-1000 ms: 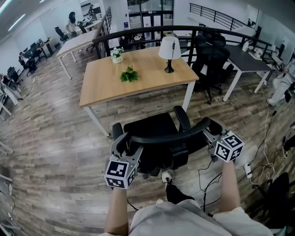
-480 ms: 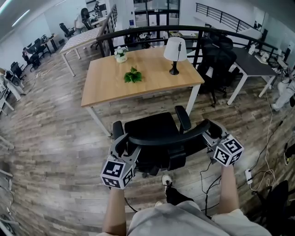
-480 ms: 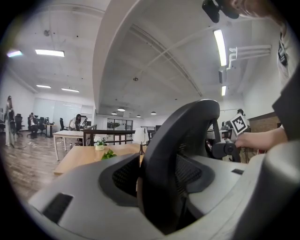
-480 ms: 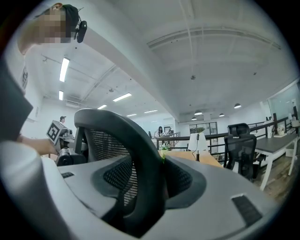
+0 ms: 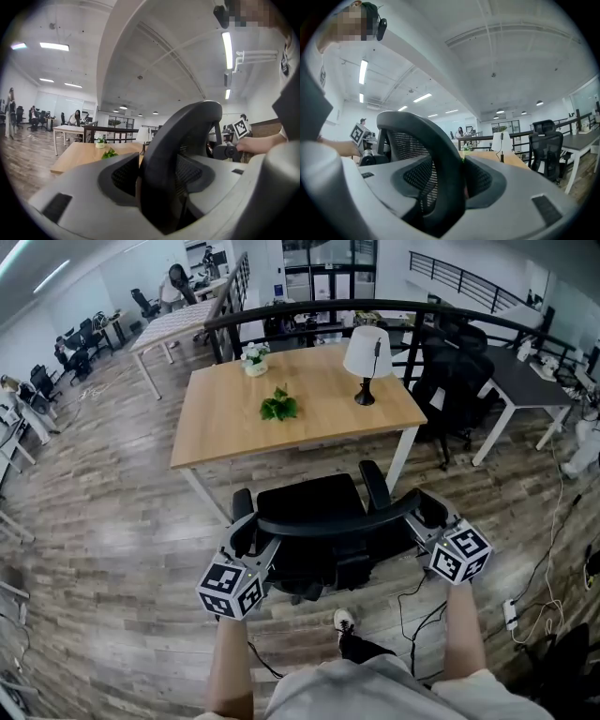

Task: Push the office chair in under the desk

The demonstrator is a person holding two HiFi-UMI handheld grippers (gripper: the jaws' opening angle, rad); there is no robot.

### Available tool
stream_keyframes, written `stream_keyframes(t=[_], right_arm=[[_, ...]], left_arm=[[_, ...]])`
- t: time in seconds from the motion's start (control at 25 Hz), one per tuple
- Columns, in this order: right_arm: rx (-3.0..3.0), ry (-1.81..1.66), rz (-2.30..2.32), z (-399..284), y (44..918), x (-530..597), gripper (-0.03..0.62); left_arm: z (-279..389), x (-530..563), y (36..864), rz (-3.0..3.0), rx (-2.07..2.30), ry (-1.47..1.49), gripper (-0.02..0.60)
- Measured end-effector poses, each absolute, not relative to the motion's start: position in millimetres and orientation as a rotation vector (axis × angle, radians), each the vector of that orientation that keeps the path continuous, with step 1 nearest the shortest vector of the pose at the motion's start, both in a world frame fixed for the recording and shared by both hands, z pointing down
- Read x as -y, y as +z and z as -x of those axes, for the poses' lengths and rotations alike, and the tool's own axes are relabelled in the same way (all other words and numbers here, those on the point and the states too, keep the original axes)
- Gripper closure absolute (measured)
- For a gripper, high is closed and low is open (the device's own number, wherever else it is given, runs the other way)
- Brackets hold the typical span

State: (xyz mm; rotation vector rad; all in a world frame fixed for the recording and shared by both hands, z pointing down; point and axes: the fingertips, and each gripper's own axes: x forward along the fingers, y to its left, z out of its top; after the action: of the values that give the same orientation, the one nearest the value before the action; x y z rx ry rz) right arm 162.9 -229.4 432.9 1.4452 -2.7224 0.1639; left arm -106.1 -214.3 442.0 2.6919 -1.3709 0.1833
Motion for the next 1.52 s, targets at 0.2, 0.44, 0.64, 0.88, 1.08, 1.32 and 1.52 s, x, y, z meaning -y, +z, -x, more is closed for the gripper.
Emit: stream_keyframes(t=[0.2, 0.44, 0.64, 0.88, 1.08, 1.32, 1.52], right_arm=[[2.753, 0.175, -1.419, -158, 434, 249, 0.355], [2.782, 0.193, -1.4, -155, 435, 272, 0.355], [2.798, 0.211, -1.382, -155, 438, 288, 0.355], [2.792, 0.192, -1.336, -155, 438, 304, 0.353], [2.812, 0.173, -1.299, -158, 438, 317, 0.353], [2.845, 0.166, -1.245, -156, 438, 332, 0.353], [2.866, 0.176, -1.246, -160, 437, 348, 0.353]], left_arm=[[112, 234, 442, -2.668, 1.383, 0.168, 0.304], [115, 255, 443, -2.638, 1.413, 0.161, 0.304], [116, 268, 446, -2.612, 1.435, 0.151, 0.304], [115, 281, 446, -2.594, 1.454, 0.142, 0.304], [112, 290, 445, -2.575, 1.467, 0.128, 0.308], [115, 300, 445, -2.531, 1.533, 0.103, 0.309], [111, 312, 444, -2.517, 1.548, 0.1, 0.308]])
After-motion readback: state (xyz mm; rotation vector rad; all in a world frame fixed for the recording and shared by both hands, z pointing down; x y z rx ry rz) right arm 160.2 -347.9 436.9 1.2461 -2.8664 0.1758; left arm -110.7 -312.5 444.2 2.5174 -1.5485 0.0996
